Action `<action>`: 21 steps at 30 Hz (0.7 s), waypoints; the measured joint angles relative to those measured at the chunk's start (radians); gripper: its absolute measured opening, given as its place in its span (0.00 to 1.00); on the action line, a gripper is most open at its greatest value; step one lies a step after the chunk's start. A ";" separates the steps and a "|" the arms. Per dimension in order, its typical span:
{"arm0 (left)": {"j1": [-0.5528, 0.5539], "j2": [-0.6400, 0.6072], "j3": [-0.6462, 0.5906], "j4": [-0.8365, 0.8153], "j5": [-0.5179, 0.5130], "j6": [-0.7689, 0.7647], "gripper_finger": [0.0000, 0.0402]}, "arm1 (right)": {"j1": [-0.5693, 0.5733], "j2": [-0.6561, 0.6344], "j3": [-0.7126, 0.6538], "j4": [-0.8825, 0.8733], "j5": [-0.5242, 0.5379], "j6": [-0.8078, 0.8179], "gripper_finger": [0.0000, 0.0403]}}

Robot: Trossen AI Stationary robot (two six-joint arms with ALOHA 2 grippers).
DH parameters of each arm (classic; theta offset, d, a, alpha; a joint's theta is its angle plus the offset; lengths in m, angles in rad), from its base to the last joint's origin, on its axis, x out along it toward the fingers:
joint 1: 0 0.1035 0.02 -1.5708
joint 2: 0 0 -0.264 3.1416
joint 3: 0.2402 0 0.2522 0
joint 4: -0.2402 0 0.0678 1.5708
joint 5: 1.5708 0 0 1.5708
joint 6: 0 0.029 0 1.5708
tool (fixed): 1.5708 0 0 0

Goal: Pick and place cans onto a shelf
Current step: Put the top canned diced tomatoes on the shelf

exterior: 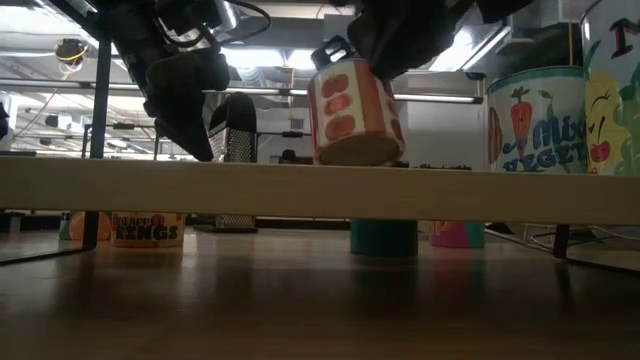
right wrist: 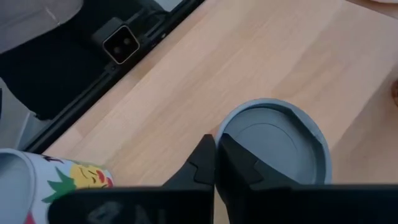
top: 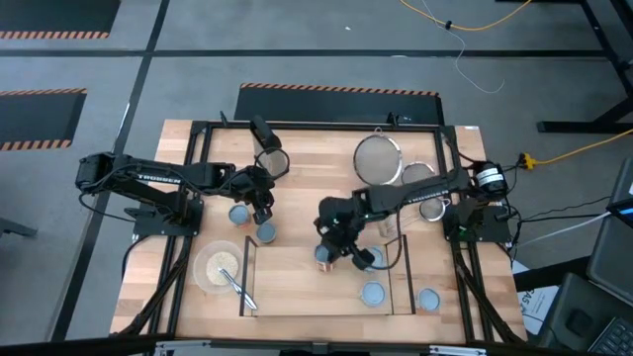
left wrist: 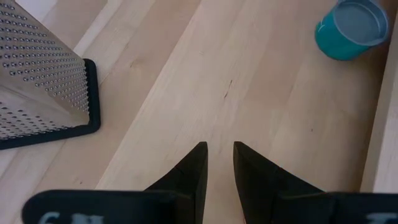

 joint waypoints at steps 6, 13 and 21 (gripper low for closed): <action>0.000 0.000 0.000 0.001 0.000 0.000 0.18 | 0.034 0.000 0.000 -0.005 0.028 0.000 0.03; 0.000 0.000 0.000 0.008 0.000 0.000 0.18 | 0.047 0.021 0.000 -0.007 0.151 -0.001 0.03; 0.000 0.000 0.000 0.020 0.000 0.000 0.18 | 0.048 0.021 0.000 -0.003 0.150 0.002 0.05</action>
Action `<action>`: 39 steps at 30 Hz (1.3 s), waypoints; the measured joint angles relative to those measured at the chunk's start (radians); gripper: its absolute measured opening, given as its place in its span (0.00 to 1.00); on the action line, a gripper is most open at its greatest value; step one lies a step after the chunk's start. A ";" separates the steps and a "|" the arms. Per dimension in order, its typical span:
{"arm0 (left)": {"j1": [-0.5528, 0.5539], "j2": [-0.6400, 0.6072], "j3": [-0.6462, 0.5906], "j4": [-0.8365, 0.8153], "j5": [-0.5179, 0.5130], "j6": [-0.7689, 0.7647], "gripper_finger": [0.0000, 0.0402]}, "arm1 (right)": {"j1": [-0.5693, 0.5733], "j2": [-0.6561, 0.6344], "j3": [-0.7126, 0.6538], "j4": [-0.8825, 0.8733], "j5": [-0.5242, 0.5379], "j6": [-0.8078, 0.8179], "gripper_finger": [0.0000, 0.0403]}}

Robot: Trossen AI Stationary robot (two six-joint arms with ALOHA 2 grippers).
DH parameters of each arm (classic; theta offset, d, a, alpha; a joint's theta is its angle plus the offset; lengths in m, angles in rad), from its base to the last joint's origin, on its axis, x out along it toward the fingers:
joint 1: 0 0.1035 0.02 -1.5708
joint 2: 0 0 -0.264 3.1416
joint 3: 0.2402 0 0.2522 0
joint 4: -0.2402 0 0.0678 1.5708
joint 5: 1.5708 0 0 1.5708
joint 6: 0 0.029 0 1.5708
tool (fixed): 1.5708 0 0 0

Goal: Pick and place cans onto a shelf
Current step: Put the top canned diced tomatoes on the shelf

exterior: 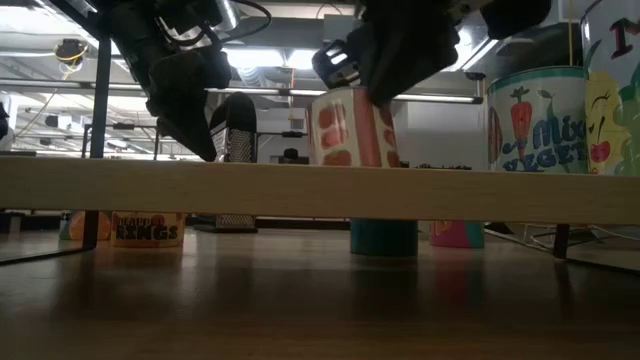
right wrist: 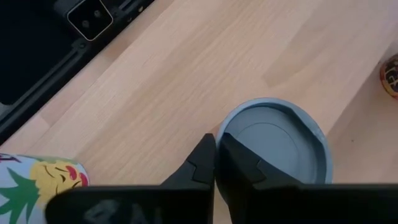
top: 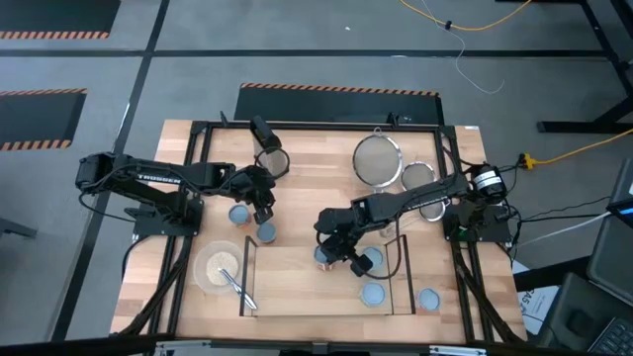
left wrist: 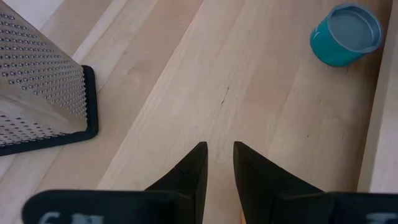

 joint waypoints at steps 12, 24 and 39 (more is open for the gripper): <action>0.000 0.000 0.000 0.002 0.000 0.000 0.18 | 0.000 0.000 0.000 -0.001 0.000 0.004 0.07; 0.000 0.000 0.000 0.004 0.000 0.000 0.18 | 0.000 0.000 0.000 -0.007 0.000 0.069 0.15; -0.041 0.000 0.000 0.092 0.000 0.001 0.18 | 0.000 -0.001 0.017 -0.032 -0.001 0.079 0.27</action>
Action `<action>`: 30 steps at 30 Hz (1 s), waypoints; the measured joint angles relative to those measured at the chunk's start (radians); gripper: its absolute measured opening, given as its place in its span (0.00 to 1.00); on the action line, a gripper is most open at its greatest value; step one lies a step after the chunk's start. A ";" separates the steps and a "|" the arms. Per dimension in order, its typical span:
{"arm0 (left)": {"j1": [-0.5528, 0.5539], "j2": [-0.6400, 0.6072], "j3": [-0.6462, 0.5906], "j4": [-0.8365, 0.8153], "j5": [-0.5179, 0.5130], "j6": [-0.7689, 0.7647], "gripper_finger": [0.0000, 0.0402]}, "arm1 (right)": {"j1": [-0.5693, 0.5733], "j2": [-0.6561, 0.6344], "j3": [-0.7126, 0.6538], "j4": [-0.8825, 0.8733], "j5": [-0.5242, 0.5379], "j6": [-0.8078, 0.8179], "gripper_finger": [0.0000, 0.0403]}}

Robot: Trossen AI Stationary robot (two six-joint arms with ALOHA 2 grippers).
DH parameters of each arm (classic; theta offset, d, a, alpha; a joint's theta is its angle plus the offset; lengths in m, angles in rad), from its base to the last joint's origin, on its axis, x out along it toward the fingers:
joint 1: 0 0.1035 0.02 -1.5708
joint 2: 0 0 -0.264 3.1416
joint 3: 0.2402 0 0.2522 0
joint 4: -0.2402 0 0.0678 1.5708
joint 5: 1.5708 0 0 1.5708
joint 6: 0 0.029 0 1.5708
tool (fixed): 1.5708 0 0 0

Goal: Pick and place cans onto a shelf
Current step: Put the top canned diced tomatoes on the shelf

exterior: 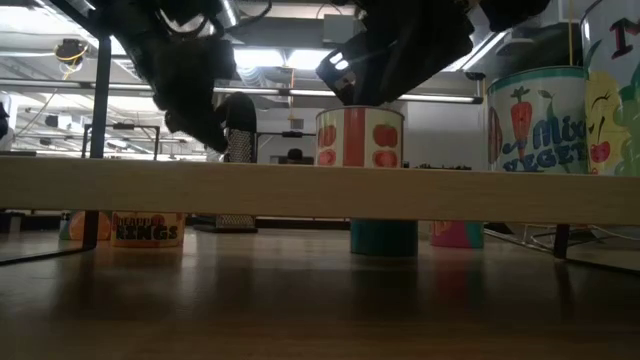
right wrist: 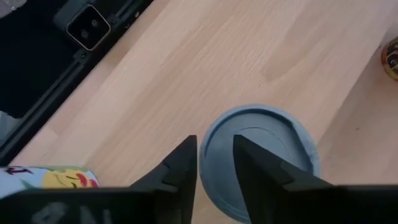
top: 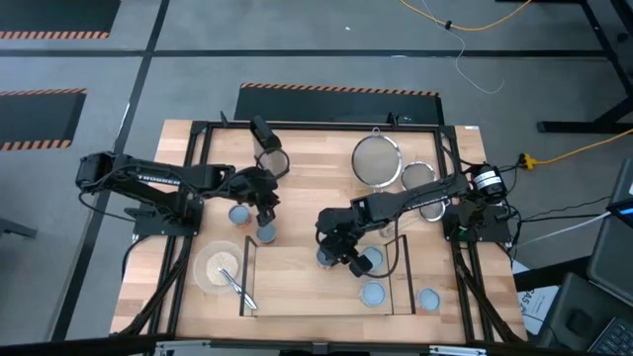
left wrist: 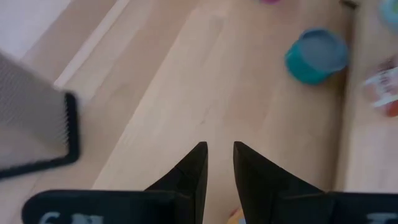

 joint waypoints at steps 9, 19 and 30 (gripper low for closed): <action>-0.115 0.000 0.000 0.246 -0.002 0.058 0.18 | 0.000 -0.008 0.183 -0.293 0.001 -0.023 0.27; -0.251 0.024 0.046 0.440 -0.050 0.078 0.17 | -0.001 -0.009 0.203 -0.482 0.198 -0.025 0.26; -0.361 0.270 0.257 0.396 0.005 0.077 0.17 | -0.055 -0.009 0.139 -0.438 0.271 -0.025 0.26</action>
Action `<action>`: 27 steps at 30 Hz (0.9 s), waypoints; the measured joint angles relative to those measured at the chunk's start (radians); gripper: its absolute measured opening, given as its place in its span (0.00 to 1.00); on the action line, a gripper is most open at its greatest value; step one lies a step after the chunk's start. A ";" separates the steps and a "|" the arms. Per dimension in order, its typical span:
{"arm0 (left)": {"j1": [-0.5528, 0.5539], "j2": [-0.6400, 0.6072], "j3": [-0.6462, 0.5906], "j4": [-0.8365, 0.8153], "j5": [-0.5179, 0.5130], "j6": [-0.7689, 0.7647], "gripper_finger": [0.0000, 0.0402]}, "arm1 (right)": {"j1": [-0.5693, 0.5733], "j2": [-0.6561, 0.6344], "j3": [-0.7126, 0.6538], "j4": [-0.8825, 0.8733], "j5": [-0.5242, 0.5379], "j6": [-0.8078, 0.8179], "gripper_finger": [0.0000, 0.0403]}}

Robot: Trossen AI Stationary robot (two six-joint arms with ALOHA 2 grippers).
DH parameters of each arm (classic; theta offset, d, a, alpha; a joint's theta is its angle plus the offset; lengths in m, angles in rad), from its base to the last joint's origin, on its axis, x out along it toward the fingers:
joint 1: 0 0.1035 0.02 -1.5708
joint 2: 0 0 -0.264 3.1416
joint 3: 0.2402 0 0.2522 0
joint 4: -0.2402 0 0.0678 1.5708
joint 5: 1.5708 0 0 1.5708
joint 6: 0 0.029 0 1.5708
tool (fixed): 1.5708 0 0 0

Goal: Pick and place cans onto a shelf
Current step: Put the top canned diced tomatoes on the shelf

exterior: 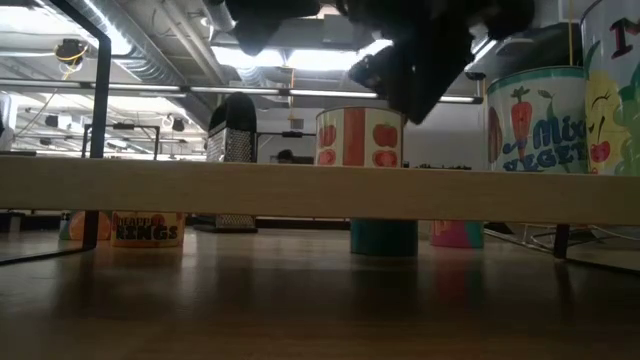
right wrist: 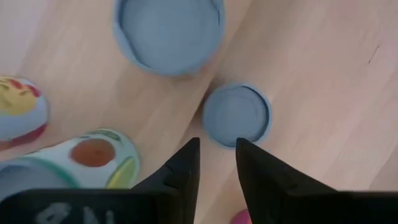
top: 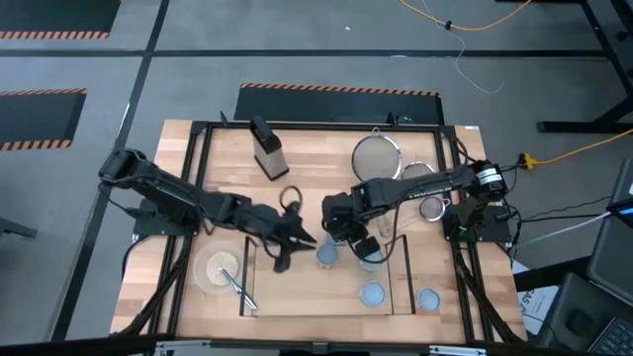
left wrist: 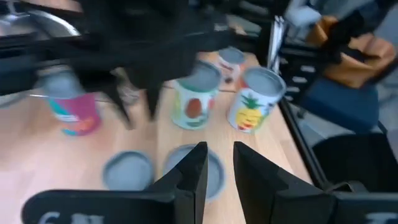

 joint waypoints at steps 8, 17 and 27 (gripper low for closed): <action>-0.048 0.177 0.145 -0.140 0.037 -0.008 0.17 | -0.028 0.000 -0.092 0.108 0.000 0.003 0.26; -0.066 0.299 0.186 -0.150 0.155 -0.087 0.17 | -0.027 0.000 -0.100 0.211 -0.002 0.030 0.26; -0.058 0.303 0.187 -0.183 0.128 -0.105 0.17 | -0.003 0.000 -0.100 0.235 -0.010 0.057 0.26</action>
